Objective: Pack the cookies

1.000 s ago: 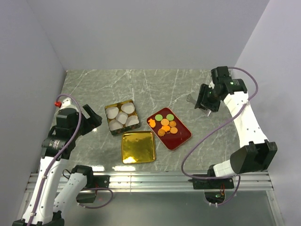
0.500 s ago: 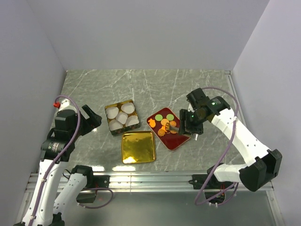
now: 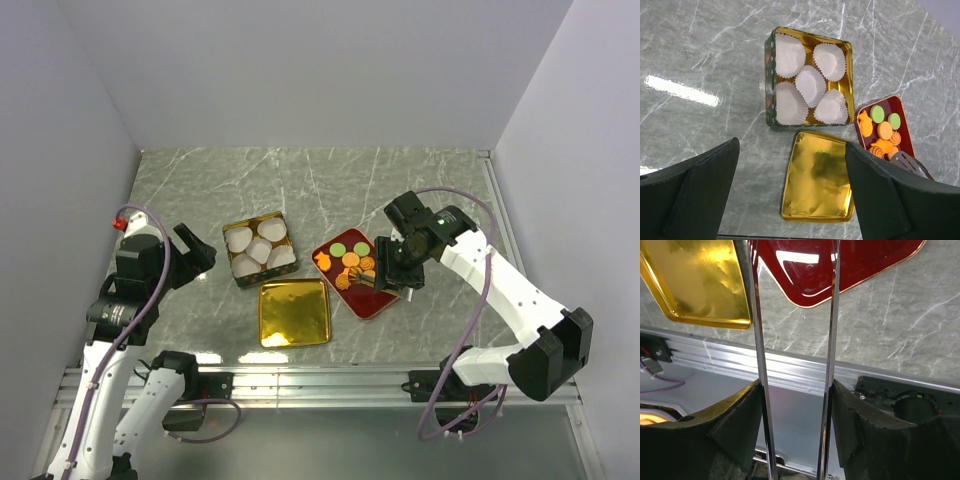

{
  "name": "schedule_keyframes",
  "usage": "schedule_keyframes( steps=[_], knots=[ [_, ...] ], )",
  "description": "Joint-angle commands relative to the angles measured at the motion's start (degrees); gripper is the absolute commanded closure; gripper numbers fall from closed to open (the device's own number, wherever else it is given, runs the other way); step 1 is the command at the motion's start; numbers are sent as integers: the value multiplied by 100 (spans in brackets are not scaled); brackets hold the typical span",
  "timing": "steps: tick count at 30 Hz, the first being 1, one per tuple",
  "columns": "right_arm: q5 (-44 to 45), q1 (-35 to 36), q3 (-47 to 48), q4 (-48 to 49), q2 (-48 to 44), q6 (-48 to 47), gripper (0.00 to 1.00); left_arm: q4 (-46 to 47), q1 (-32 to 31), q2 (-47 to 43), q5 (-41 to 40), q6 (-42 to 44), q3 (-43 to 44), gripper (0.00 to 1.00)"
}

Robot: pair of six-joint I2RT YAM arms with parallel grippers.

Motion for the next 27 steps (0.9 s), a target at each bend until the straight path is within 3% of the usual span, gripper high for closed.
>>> schedule_keyframes(
  steps=[1, 27],
  knots=[
    [78, 53, 87, 203, 97, 97, 40, 207, -25, -72, 52, -6, -11, 8],
    [-54, 132, 632, 581, 1037, -35, 42, 207, -16, -125, 52, -6, -11, 8]
  ],
)
